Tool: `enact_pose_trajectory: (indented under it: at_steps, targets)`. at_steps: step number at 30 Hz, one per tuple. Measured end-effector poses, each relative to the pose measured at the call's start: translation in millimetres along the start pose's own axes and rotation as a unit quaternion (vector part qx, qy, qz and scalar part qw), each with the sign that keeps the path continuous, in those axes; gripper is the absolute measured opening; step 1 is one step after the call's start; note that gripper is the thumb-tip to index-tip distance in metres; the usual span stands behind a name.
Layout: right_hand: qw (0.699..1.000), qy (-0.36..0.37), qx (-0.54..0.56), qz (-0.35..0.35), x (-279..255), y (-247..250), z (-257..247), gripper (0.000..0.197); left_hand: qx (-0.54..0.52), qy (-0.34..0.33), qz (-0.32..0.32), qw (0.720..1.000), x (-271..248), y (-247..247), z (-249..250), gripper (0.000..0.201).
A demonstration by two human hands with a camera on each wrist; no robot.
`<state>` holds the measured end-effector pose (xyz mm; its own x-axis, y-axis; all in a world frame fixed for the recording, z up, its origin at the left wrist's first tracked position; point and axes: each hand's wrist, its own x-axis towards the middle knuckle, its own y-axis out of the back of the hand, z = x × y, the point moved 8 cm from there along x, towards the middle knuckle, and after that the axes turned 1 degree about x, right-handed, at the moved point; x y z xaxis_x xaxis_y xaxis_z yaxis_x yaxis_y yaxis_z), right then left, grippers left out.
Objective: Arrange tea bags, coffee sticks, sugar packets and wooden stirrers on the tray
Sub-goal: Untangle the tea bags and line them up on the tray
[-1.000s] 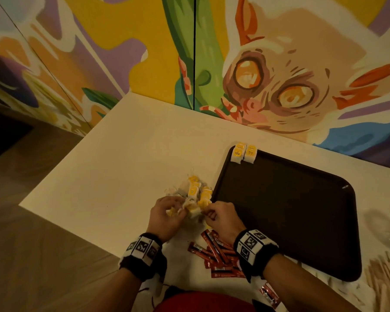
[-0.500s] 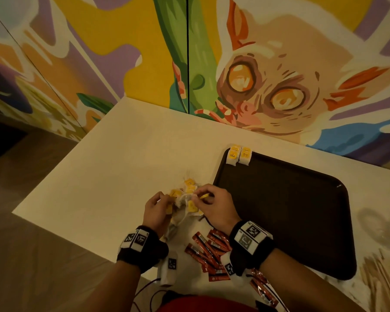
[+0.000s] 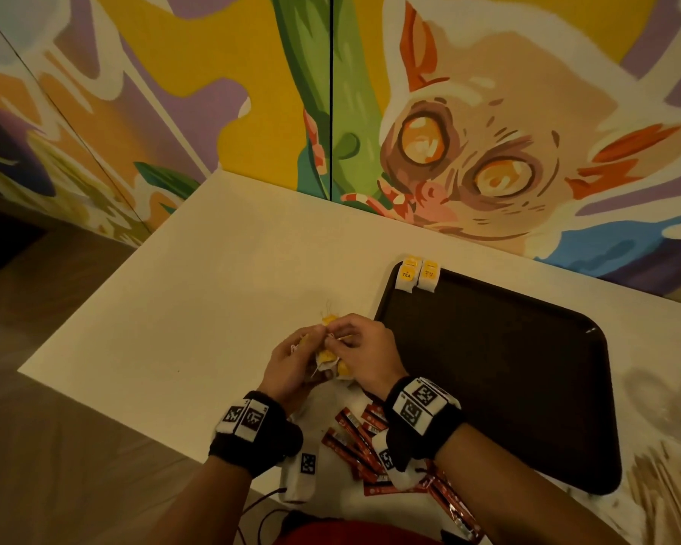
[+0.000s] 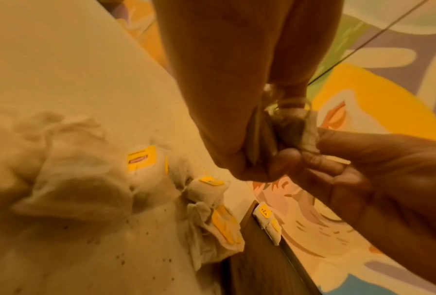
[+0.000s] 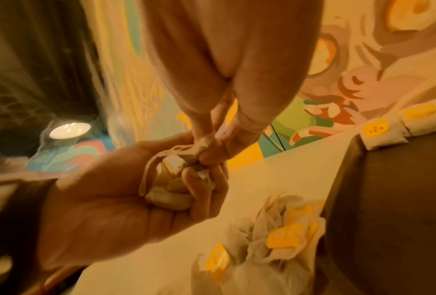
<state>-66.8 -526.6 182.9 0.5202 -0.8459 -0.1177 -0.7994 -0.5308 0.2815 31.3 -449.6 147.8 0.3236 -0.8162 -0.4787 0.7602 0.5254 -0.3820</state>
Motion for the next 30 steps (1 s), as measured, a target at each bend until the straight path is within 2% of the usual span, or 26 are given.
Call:
enact_pose_trajectory:
  at_steps: [5,8,10,12,14,19,22,26,30]
  targets:
    - [0.994,-0.082,0.059,0.043,-9.8,15.2,17.9,0.026,0.035,-0.051,0.044,0.997,0.7,-2.1,11.1,0.024]
    - [0.976,-0.155,0.156,0.001,-22.4,6.8,20.8,0.034,0.048,-0.081,0.074,0.993,2.0,-2.6,14.2,0.027]
    - [0.966,-0.170,0.194,-0.015,-27.8,2.1,16.6,0.026,0.059,-0.103,0.085,0.989,0.2,-5.5,17.1,0.021]
    - [0.965,-0.167,0.201,0.001,-27.8,4.8,15.0,0.015,0.048,-0.109,0.087,0.989,-0.8,-9.4,17.5,0.010]
    - [0.965,-0.168,0.201,0.021,-26.7,9.9,15.9,0.011,0.004,-0.084,0.079,0.993,-1.0,-11.8,15.6,0.005]
    - [0.966,-0.140,0.217,0.027,-27.1,15.3,12.7,0.015,-0.118,-0.023,0.054,0.991,3.3,-9.0,9.5,0.017]
    - [0.962,-0.122,0.243,0.025,-30.0,19.6,5.6,0.015,-0.168,0.006,0.066,0.984,6.2,-4.5,5.5,0.023]
    - [0.960,-0.089,0.264,0.007,-33.9,29.9,-6.6,0.006,-0.164,0.010,0.073,0.984,6.2,-4.2,9.8,0.017]
    - [0.973,-0.056,0.222,-0.004,-33.5,45.4,-15.3,0.010,-0.102,-0.014,0.065,0.993,1.0,-9.3,23.3,0.026]
